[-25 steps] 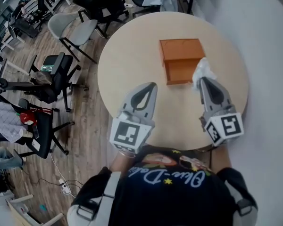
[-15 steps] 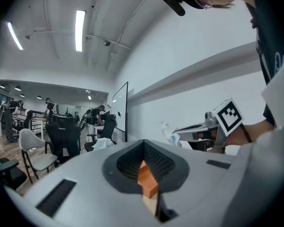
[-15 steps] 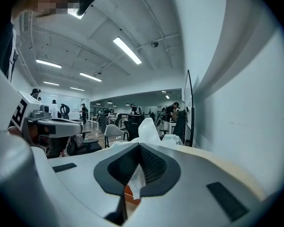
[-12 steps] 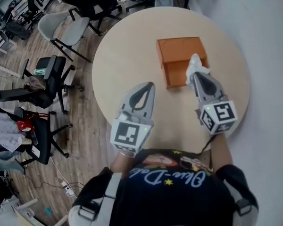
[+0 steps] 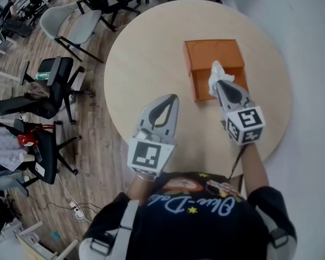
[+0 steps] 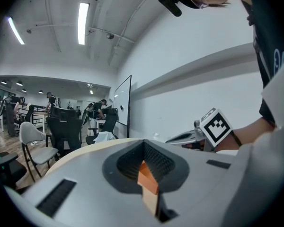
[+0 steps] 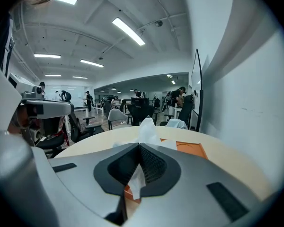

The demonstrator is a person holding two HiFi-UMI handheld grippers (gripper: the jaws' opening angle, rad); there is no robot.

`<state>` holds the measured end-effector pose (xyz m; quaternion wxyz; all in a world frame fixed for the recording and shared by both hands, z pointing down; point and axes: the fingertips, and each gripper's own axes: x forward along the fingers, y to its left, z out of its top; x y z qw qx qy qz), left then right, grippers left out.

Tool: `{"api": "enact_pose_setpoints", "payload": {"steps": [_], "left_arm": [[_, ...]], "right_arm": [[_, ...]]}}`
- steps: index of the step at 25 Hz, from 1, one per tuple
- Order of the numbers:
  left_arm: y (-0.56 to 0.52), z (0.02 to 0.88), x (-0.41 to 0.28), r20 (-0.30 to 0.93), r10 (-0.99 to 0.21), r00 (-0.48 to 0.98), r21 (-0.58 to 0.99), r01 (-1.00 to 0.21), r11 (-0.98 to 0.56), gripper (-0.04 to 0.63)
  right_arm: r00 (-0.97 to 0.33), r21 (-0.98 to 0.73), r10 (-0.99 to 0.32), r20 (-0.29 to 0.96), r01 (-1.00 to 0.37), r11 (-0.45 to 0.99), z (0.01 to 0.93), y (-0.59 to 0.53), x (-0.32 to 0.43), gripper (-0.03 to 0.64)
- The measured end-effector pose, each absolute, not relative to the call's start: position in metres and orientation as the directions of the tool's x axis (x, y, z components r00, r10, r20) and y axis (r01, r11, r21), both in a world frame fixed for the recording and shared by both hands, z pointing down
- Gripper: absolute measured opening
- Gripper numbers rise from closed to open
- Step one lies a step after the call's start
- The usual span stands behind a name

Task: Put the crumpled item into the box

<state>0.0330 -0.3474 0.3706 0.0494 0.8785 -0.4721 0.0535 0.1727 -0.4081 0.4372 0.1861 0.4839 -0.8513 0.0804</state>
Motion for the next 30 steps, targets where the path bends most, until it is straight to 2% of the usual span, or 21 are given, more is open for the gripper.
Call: {"api": "enact_pose_setpoints", "payload": {"steps": [16, 30], "left_arm": [[-0.359, 0.390, 0.016, 0.177, -0.838, 0.517, 0.047, -0.854, -0.517, -0.009], [-0.362, 0.391, 0.020, 0.183, -0.839, 0.513, 0.061, -0.857, -0.511, -0.009]], "right_arm": [[-0.451, 0.061, -0.696, 0.558, -0.814, 0.577, 0.509, -0.438, 0.158, 0.000], [-0.397, 0.114, -0.552, 0.733, -0.729, 0.675, 0.551, -0.442, 0.154, 0.000]]}}
